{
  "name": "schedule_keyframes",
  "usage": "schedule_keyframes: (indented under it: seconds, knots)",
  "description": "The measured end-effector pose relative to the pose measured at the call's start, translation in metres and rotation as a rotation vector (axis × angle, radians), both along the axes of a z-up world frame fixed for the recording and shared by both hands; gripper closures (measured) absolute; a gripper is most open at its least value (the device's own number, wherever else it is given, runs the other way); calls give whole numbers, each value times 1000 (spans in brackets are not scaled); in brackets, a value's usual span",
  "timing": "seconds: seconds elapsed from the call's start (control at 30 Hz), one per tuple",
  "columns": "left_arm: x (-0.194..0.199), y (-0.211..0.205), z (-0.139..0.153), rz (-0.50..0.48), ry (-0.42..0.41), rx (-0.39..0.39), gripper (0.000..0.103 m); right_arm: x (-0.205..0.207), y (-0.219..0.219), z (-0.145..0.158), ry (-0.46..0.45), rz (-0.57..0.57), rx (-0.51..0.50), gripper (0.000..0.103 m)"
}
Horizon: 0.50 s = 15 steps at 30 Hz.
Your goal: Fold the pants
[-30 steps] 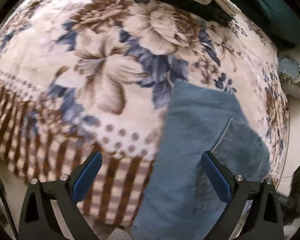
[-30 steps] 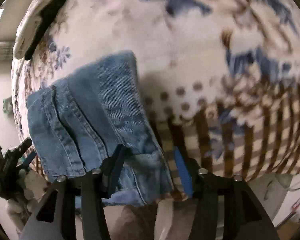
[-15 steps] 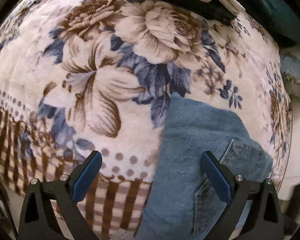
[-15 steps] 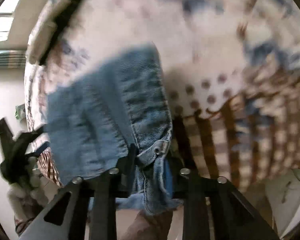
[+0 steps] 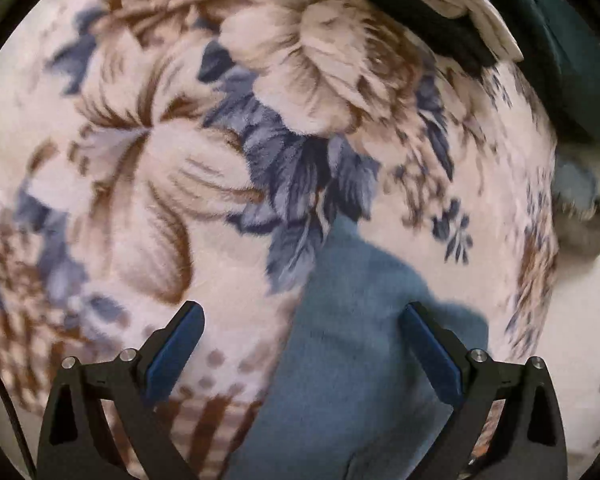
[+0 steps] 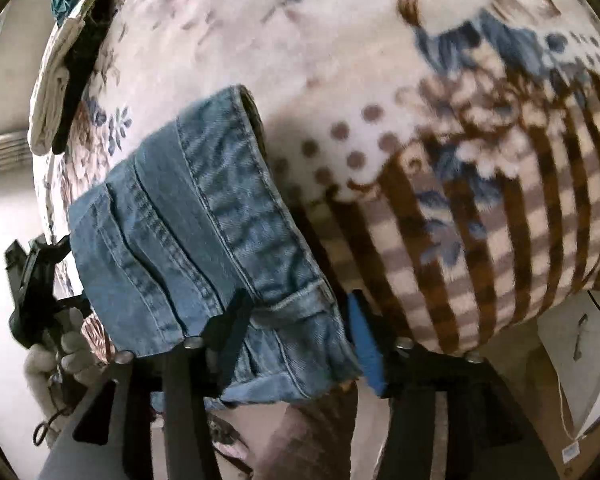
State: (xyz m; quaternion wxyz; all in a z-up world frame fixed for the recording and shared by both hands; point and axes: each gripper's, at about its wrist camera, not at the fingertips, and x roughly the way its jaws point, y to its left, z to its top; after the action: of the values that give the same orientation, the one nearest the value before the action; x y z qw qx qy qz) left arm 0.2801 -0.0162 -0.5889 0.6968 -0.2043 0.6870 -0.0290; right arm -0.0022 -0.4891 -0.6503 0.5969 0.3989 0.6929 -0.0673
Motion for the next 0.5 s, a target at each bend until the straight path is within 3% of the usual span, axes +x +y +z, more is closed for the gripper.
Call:
schedule_keyframes:
  seconds: [0.03,0.1,0.2,0.27,0.4,0.5]
  knots:
    - [4,-1,-7,-1,2,5,20,3,-4,-2,1,11,2,48]
    - [8,-9,-20,-44,2,69,37,11,4,-10,9,61,-36,48]
    - [9,-23,-31,-140,-33,166,37,15,19,-19,-6,118,-128,48]
    - [10,-28,-31,-167,-37,187,36,23,29,-26,2,144,-154,48]
    - [14,-15,-3,-111,-9,136,38,38,32,-14,29,168,-157,43]
    - [0,-13,49,-80,-106,6,38,52,31,19,-49,180,-200,42]
